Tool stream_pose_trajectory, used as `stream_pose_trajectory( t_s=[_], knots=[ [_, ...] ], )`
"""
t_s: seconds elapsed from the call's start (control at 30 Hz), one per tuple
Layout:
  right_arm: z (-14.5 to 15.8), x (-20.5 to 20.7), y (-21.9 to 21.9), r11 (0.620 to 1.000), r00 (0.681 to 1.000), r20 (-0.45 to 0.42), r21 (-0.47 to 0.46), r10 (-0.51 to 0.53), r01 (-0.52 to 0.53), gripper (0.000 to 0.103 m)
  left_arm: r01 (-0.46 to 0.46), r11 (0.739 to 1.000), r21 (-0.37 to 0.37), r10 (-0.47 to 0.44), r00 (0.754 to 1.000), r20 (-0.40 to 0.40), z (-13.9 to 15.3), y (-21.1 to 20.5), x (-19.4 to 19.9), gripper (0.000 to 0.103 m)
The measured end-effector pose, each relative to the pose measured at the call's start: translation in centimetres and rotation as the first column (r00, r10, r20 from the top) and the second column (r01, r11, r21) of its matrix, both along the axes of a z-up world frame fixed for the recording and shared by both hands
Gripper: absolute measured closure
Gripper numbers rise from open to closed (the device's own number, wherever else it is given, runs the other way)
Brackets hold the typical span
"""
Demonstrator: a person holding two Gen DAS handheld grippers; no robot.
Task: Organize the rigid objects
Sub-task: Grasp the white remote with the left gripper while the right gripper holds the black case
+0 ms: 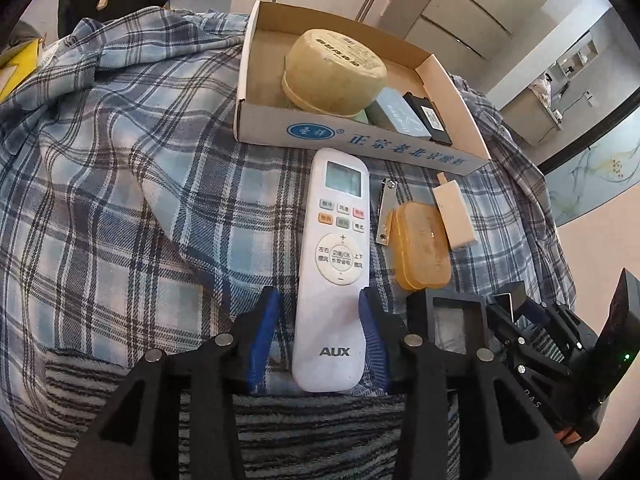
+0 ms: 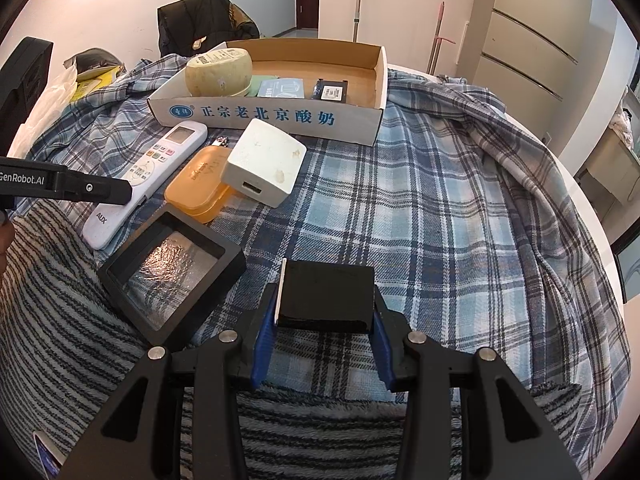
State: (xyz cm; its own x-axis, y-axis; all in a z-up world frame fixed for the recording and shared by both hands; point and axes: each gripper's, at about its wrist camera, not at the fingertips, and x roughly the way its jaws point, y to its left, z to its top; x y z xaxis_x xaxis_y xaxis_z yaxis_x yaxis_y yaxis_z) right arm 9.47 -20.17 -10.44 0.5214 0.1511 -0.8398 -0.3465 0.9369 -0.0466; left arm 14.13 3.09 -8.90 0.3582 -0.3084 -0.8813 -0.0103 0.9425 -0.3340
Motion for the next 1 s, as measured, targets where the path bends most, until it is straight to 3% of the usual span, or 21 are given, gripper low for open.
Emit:
stream_pose_trajectory(
  t_s=[0.1, 0.27, 0.33, 0.37, 0.5, 0.63, 0.8, 0.93, 1.0],
  knots=[
    [0.0, 0.0, 0.0, 1.000, 1.000, 0.000, -0.001, 0.000, 0.000, 0.063, 0.019, 1.000, 0.018, -0.019, 1.000, 0.004, 0.0, -0.7, 0.0, 0.060],
    [0.0, 0.0, 0.0, 1.000, 1.000, -0.001, 0.002, 0.000, 0.000, 0.063, 0.034, 0.994, 0.099, -0.041, 0.997, 0.067, 1.1, -2.0, -0.9, 0.084],
    [0.0, 0.0, 0.0, 1.000, 1.000, -0.001, 0.002, 0.000, 0.000, 0.062, 0.041, 0.974, 0.224, -0.067, 0.991, 0.112, 2.0, -3.5, -1.5, 0.086],
    [0.0, 0.0, 0.0, 1.000, 1.000, -0.001, 0.001, 0.000, 0.000, 0.063, 0.050, 0.949, 0.310, -0.099, 0.985, 0.143, 2.3, -4.7, -2.0, 0.088],
    [0.0, 0.0, 0.0, 1.000, 1.000, -0.001, 0.002, 0.000, 0.000, 0.063, 0.078, 0.889, 0.451, -0.174, 0.969, 0.177, 2.2, -7.6, -3.4, 0.088],
    [0.0, 0.1, 0.0, 1.000, 1.000, -0.001, 0.002, 0.000, 0.000, 0.063, 0.079, 0.875, 0.478, -0.186, 0.966, 0.182, 2.3, -8.4, -3.7, 0.088],
    [0.0, 0.1, 0.0, 1.000, 1.000, 0.000, 0.001, 0.000, 0.000, 0.063, 0.071, 0.910, 0.408, -0.158, 0.970, 0.183, 2.3, -7.8, -3.4, 0.088],
    [0.0, 0.1, 0.0, 1.000, 1.000, -0.001, 0.002, 0.000, 0.000, 0.063, 0.078, 0.906, 0.416, -0.172, 0.966, 0.193, 2.3, -8.5, -3.4, 0.087],
    [0.0, 0.0, 0.0, 1.000, 1.000, -0.001, 0.002, 0.000, 0.000, 0.063, 0.088, 0.919, 0.384, -0.170, 0.968, 0.184, 2.1, -8.6, -3.1, 0.069]
  ],
)
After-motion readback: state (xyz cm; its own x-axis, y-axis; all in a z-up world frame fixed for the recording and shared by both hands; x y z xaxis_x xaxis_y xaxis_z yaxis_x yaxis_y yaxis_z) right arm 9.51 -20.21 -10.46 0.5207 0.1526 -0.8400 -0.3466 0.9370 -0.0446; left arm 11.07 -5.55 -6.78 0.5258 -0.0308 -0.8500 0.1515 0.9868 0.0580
